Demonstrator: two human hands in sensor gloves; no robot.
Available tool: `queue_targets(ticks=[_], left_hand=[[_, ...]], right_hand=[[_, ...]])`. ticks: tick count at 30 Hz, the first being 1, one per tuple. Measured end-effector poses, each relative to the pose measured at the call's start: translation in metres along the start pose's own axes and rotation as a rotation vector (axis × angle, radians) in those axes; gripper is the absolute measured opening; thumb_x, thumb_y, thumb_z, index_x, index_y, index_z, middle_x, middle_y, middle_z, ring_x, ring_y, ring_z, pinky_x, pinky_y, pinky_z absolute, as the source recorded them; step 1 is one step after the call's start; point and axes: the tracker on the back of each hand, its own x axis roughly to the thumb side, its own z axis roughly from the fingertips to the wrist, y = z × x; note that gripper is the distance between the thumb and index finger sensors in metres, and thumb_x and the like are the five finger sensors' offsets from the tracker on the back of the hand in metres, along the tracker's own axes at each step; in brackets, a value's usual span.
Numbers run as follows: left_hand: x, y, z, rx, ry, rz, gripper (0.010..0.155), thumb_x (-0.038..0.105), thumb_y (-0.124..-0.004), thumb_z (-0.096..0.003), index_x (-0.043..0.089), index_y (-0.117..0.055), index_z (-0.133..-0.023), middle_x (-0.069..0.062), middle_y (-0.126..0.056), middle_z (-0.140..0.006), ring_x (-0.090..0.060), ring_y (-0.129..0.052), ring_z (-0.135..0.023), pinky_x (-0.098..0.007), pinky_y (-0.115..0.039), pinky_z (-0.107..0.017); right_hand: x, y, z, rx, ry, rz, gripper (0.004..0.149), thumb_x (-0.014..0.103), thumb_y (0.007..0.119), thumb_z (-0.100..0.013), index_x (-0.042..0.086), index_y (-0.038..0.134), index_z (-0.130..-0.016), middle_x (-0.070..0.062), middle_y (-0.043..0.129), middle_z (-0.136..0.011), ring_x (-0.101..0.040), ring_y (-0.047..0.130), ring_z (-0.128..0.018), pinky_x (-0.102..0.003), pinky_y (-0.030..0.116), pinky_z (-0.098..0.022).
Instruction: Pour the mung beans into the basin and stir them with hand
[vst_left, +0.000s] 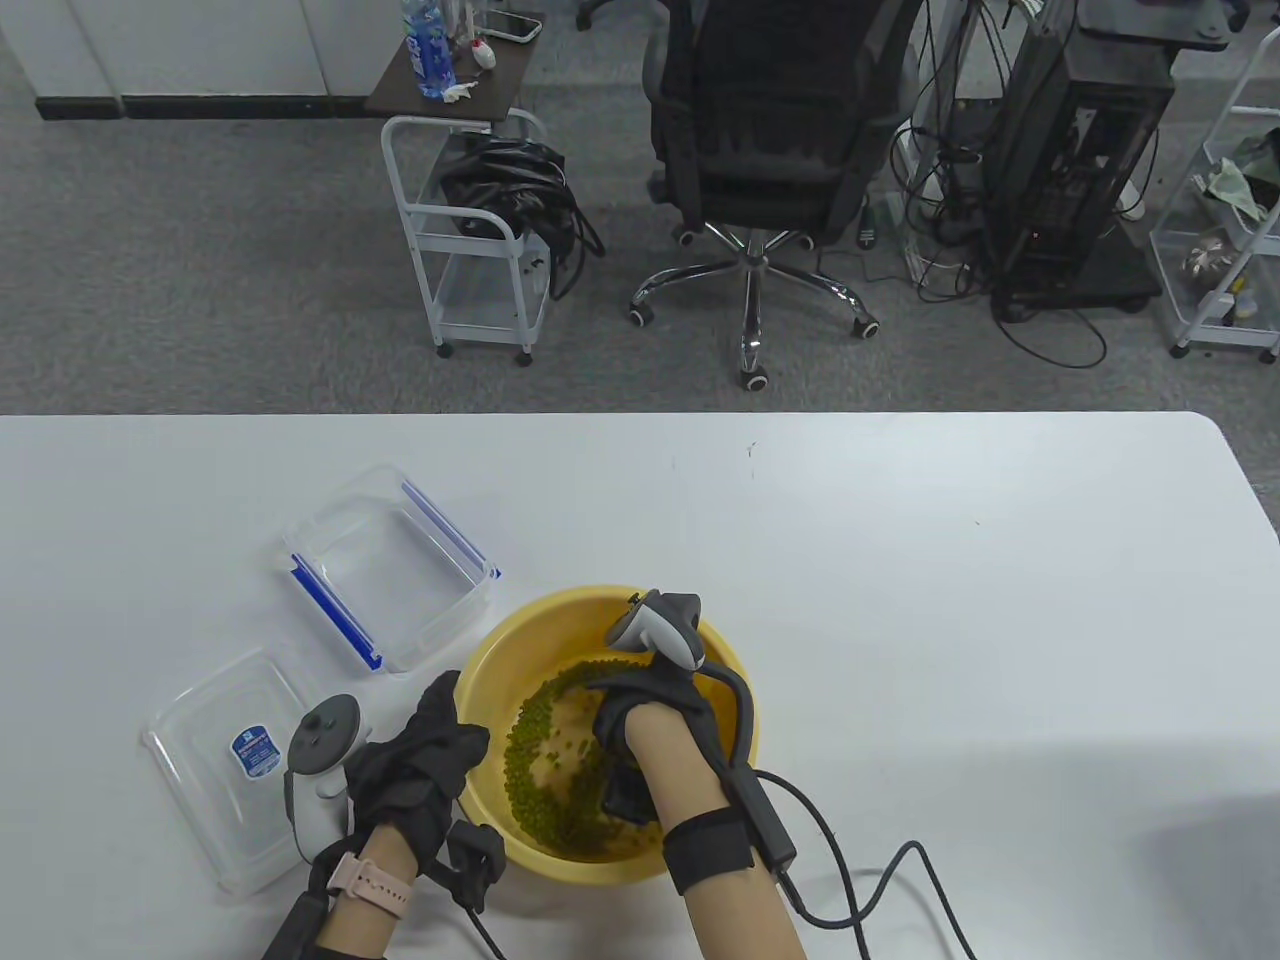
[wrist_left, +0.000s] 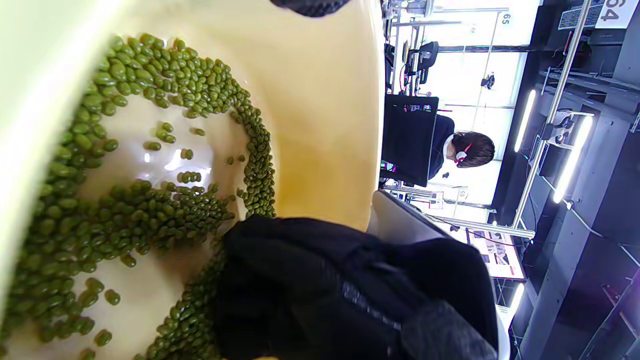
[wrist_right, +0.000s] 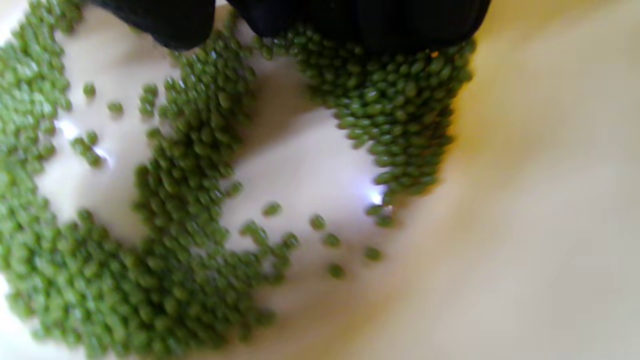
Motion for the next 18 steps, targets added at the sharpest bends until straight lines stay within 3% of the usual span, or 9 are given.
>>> queue_targets(ticks=[5,12,14,16,18], left_hand=[[0.0,0.0,0.0,0.0,0.0,0.001,0.072,0.003,-0.066,-0.046,0.002,-0.027,-0.107,-0.029,-0.036,-0.106,-0.055,-0.045,-0.096,-0.065,-0.051,-0.064],[0.0,0.0,0.0,0.001,0.0,0.0,0.072,0.003,-0.066,-0.046,0.002,-0.027,-0.107,-0.029,-0.036,-0.106,-0.054,-0.045,-0.096,-0.064,-0.051,-0.065],[0.0,0.0,0.0,0.0,-0.001,0.001,0.072,0.003,-0.066,-0.046,0.002,-0.027,-0.107,-0.029,-0.036,-0.106,-0.055,-0.045,-0.096,-0.064,-0.051,-0.065],[0.0,0.0,0.0,0.003,-0.003,-0.003,0.072,0.003,-0.066,-0.046,0.002,-0.028,-0.107,-0.029,-0.036,-0.106,-0.054,-0.045,-0.096,-0.065,-0.051,-0.064],[0.0,0.0,0.0,0.002,-0.002,-0.004,0.072,0.003,-0.066,-0.046,0.002,-0.028,-0.107,-0.029,-0.036,-0.106,-0.054,-0.045,-0.096,-0.065,-0.051,-0.064]], right_hand=[[0.005,0.02,0.005,0.079,-0.052,0.109,0.056,0.042,0.065,-0.038,0.014,0.045,-0.083,-0.021,0.042,-0.084,-0.047,0.055,-0.075,-0.053,0.058,-0.055],[0.034,0.059,0.01,0.328,-0.234,0.17,0.051,0.041,0.066,-0.037,0.016,0.057,-0.08,-0.02,0.052,-0.079,-0.046,0.062,-0.07,-0.055,0.059,-0.052],[0.048,0.061,0.01,0.375,-0.33,0.124,0.051,0.041,0.065,-0.038,0.017,0.055,-0.082,-0.019,0.052,-0.08,-0.045,0.064,-0.069,-0.053,0.062,-0.052],[0.058,0.057,0.011,0.404,-0.328,0.043,0.052,0.042,0.064,-0.039,0.022,0.05,-0.084,-0.013,0.046,-0.085,-0.041,0.058,-0.075,-0.05,0.057,-0.058],[0.067,0.046,0.011,0.366,-0.356,-0.039,0.053,0.043,0.063,-0.04,0.028,0.042,-0.087,-0.007,0.034,-0.091,-0.036,0.049,-0.08,-0.046,0.051,-0.063]])
